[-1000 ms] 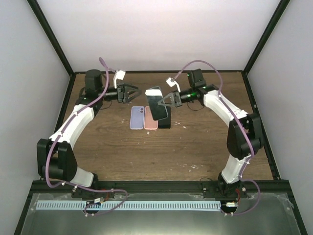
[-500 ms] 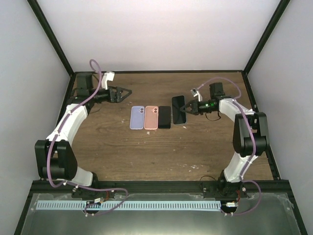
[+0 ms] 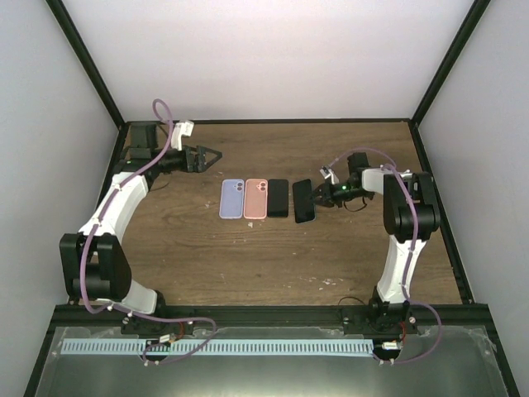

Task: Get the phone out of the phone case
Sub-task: Place the phone at the center of the board.

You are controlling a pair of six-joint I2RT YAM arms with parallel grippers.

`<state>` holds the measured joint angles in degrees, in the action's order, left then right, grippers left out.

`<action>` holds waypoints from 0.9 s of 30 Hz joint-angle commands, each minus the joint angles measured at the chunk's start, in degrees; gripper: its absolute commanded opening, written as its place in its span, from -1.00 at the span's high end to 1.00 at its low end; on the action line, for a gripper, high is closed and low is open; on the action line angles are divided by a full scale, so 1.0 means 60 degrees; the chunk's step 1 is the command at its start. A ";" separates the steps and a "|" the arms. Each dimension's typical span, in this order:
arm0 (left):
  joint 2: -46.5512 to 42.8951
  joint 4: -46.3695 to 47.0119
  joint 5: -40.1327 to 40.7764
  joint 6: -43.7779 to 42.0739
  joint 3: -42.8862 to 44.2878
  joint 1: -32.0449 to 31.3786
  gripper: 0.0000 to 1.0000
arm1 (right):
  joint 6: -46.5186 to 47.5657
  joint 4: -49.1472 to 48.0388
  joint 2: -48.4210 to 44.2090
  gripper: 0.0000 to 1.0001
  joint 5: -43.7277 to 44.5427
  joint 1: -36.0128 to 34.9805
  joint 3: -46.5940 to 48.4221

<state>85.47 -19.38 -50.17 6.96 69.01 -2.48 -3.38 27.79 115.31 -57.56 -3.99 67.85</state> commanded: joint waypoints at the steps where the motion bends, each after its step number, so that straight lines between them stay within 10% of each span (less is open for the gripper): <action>1: 0.0268 -0.0194 0.0132 -0.0273 0.0254 0.0062 -0.99 | -0.0115 -0.0229 0.0214 0.99 -0.0165 0.0065 0.0731; 17: 0.0742 -0.0474 0.0291 -0.0392 0.0520 0.0121 -1.00 | -0.1192 -0.0732 0.1368 0.99 -0.0279 -0.0037 0.1320; 27: 0.1069 -0.0403 0.0322 -0.0254 0.0716 0.0134 -0.99 | -0.1646 -0.0789 0.1117 0.62 0.0526 -0.0444 0.1296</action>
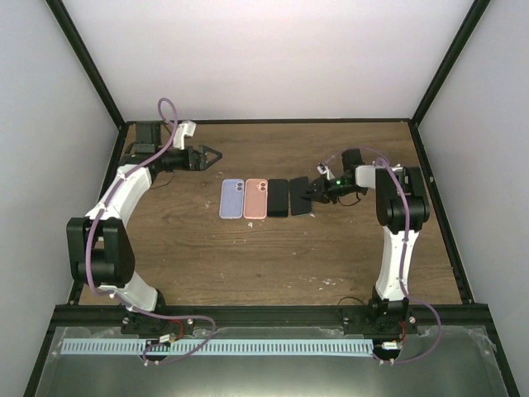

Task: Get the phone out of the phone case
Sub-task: Place the phone at the center of the board.

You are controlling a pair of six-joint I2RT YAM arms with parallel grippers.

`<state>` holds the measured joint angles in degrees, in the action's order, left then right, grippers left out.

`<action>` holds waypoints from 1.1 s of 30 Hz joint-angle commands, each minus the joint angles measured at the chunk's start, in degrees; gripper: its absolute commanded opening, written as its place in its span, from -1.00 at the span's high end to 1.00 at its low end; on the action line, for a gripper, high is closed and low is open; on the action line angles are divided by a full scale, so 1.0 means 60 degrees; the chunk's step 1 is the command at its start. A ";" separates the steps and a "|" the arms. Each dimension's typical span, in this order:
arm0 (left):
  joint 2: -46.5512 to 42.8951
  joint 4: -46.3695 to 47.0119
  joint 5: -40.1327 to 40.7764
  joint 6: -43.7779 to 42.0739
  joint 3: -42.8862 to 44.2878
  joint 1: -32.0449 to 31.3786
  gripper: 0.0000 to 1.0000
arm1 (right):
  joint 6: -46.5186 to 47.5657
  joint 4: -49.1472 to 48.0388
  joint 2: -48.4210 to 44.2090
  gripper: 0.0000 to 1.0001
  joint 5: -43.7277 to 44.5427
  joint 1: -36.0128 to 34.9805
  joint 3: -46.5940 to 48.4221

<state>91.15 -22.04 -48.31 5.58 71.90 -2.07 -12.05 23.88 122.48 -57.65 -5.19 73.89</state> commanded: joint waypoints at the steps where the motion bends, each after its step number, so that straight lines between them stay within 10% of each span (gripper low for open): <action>1: 0.0129 0.0048 0.0031 -0.0013 0.0245 0.0057 -0.99 | -0.0259 -0.0099 -0.0100 0.58 0.0724 -0.0319 0.0345; 17: -0.0706 -0.0071 0.0635 -0.0238 -0.0379 0.0145 -0.99 | -0.0392 0.0310 -0.1205 0.14 0.2663 -0.1109 0.0167; 26: -0.1459 -0.0072 0.1123 -0.0158 -0.0845 0.0561 -0.99 | 0.0327 0.0484 -0.2507 -0.92 0.3861 -0.1196 -0.0613; 33: -0.2466 0.0614 0.2229 0.0442 -0.1373 0.1061 -1.00 | 0.1198 0.0242 -0.4041 -1.00 0.4300 -0.1188 -0.1302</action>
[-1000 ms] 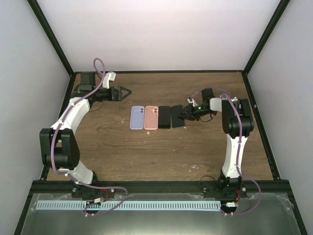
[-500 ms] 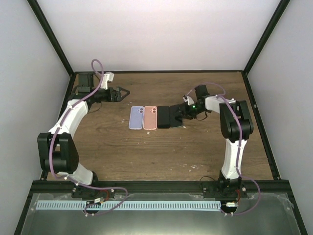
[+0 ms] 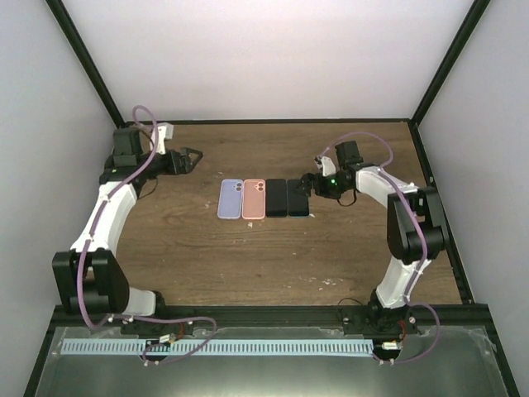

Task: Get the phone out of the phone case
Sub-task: Reset both arms

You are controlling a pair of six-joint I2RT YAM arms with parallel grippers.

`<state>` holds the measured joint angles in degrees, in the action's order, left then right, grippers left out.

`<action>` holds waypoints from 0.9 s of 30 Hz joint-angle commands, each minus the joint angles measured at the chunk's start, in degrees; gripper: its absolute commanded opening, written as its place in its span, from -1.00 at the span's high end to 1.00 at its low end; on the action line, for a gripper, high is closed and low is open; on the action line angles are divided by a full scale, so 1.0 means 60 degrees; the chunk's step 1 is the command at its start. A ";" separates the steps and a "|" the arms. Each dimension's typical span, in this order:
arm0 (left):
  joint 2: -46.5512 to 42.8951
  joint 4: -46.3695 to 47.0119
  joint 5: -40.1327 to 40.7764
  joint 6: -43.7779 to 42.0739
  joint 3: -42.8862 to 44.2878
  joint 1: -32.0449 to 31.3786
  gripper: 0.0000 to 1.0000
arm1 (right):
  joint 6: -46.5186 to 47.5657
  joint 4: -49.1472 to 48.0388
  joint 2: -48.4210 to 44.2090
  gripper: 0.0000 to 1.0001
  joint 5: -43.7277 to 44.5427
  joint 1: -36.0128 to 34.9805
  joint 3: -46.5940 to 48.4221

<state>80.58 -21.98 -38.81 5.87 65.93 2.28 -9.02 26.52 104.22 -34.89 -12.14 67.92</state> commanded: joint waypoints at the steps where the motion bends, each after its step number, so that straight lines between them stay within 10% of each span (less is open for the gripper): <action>1: -0.0956 0.0792 0.0814 0.0550 -0.0531 0.0449 -1.00 | 0.0804 -0.0320 -0.1308 -1.00 0.0609 -0.0038 -0.0429; 16: -0.4899 0.4024 0.5295 -0.0357 -0.5482 0.0641 -1.00 | 0.1403 -0.4885 -0.7592 -1.00 0.2187 0.0393 -0.4843; 27: -0.3902 1.1428 0.5914 -0.0501 -0.9882 0.0370 -1.00 | 0.1711 -0.9944 -0.7926 -1.00 0.5166 0.0720 -0.8383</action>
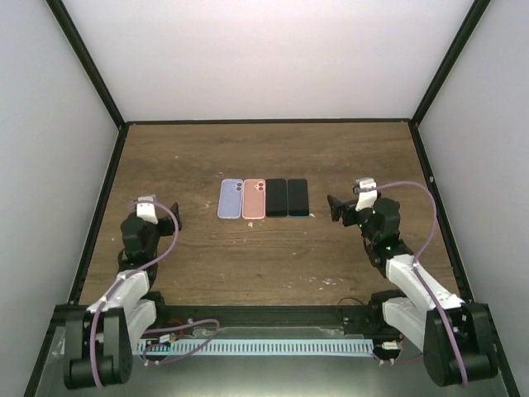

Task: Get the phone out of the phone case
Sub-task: Reset both arms

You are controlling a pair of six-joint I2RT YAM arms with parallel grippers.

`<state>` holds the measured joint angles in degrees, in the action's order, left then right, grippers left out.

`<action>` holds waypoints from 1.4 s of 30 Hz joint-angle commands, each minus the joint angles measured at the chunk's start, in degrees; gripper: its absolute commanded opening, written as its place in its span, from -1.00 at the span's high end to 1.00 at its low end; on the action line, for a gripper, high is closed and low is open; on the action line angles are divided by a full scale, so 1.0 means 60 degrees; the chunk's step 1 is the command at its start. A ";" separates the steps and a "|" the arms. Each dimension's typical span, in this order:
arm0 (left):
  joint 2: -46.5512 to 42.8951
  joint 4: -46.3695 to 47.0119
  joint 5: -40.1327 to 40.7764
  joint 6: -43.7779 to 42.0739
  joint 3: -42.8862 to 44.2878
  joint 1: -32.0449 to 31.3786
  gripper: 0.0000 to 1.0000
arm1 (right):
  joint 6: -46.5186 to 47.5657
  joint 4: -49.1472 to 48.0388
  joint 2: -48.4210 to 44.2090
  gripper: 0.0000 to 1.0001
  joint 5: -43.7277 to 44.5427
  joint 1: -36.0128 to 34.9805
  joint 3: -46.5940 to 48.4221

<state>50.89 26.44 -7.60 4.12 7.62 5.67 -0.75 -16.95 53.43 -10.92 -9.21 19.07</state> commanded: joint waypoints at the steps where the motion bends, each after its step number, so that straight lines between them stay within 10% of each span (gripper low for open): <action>1: 0.1527 0.4050 0.1067 -0.0308 -0.0232 -0.0342 -0.99 | 0.0403 -0.3133 0.0774 -1.00 0.1154 0.0265 -0.0348; 14: 0.6665 1.0823 0.0858 -0.1195 -0.0550 -0.1011 -0.99 | 0.1063 -0.7098 0.3575 -1.00 0.0507 0.1122 -0.0890; 25: 0.6489 0.9065 -0.0732 -0.1833 0.0231 -0.1106 -0.99 | 0.1122 -1.0610 0.5501 -1.00 -0.0043 0.1433 -0.1800; 31: 0.6357 0.6412 0.0374 -0.1109 0.1595 -0.0887 -1.00 | 0.1054 -0.9956 0.5455 -1.00 -0.0327 0.1556 -0.1511; 42: 0.6369 0.6259 0.0270 -0.0857 0.1713 -0.0667 -1.00 | 0.0801 -0.9229 0.5496 -1.00 -0.0832 0.1901 -0.1113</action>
<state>89.80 64.51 -6.24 -1.83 17.65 1.48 4.82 -72.40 86.21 -15.46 1.32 10.26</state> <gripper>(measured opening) 0.997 0.999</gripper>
